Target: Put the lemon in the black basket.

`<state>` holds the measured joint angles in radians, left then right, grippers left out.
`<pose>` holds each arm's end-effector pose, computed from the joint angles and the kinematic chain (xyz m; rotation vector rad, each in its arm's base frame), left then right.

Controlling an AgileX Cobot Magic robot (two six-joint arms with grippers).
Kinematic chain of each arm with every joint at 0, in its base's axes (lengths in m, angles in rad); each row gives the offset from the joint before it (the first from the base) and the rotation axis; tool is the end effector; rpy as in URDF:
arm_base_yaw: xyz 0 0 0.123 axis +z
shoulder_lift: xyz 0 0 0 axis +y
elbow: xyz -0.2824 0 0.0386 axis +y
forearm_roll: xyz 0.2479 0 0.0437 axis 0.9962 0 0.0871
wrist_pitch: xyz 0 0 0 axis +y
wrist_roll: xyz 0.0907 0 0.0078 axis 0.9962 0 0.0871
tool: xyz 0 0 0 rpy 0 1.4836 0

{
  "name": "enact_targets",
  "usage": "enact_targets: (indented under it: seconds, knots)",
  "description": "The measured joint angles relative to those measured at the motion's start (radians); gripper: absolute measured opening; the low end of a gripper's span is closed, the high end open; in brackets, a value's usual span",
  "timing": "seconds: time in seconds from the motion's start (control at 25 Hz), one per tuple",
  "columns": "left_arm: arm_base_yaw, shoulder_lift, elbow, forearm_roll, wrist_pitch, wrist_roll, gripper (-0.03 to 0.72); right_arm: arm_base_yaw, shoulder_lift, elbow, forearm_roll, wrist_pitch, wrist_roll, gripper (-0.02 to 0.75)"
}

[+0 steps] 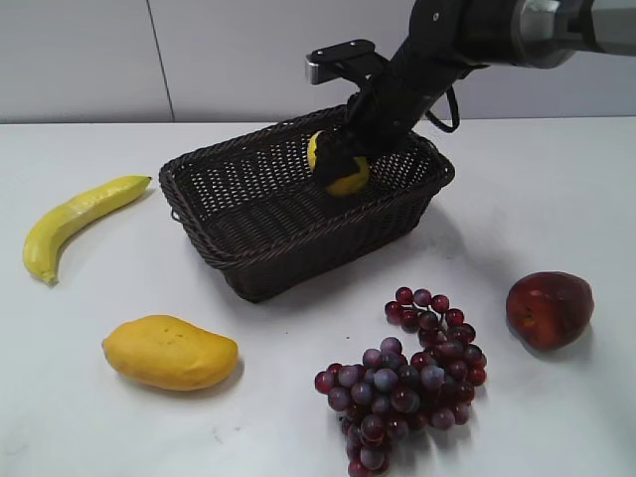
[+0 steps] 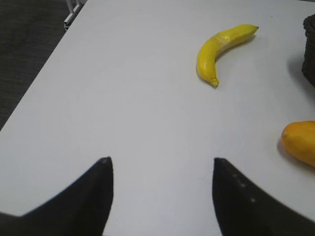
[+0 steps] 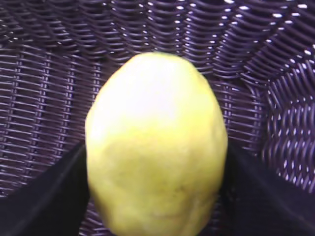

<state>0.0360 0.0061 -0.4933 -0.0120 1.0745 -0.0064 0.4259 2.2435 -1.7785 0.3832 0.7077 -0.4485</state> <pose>-0.0037 -0.0011 0.2742 -0.0433 2.0704 0.0037 0.4382 0.2231 0.1711 -0.8308 2.4941 0.4172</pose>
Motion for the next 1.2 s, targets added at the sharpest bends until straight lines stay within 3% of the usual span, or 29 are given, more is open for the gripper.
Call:
enact_targets:
  seconds: [0.12,0.28,0.52,0.64,0.72,0.88,1.08,1.2]
  knots:
    - [0.0,0.0,0.0,0.0,0.0,0.0,0.472,0.0,0.0,-0.001,-0.001,0.007,0.0,0.652]
    - [0.0,0.0,0.0,0.0,0.0,0.0,0.472,0.001,-0.023,-0.009,-0.032,0.054,0.0,0.643]
    - [0.0,0.0,0.0,0.0,0.0,0.0,0.472,-0.02,-0.139,-0.063,-0.276,0.133,0.107,0.622]
    - [0.0,0.0,0.0,0.0,0.0,0.0,0.472,-0.07,-0.185,-0.083,-0.423,0.212,0.231,0.612]
    - [0.0,0.0,0.0,0.0,0.0,0.0,0.472,-0.119,-0.202,-0.085,-0.459,0.286,0.274,0.604]
    - [0.0,0.0,0.0,0.0,0.0,0.0,0.472,-0.237,-0.206,-0.085,-0.464,0.464,0.315,0.598]
    - [0.0,0.0,0.0,0.0,0.0,0.0,0.472,-0.381,-0.232,-0.037,-0.346,0.496,0.355,0.594]
    - [0.0,0.0,0.0,0.0,0.0,0.0,0.472,-0.42,-0.299,0.06,-0.289,0.496,0.362,0.593]
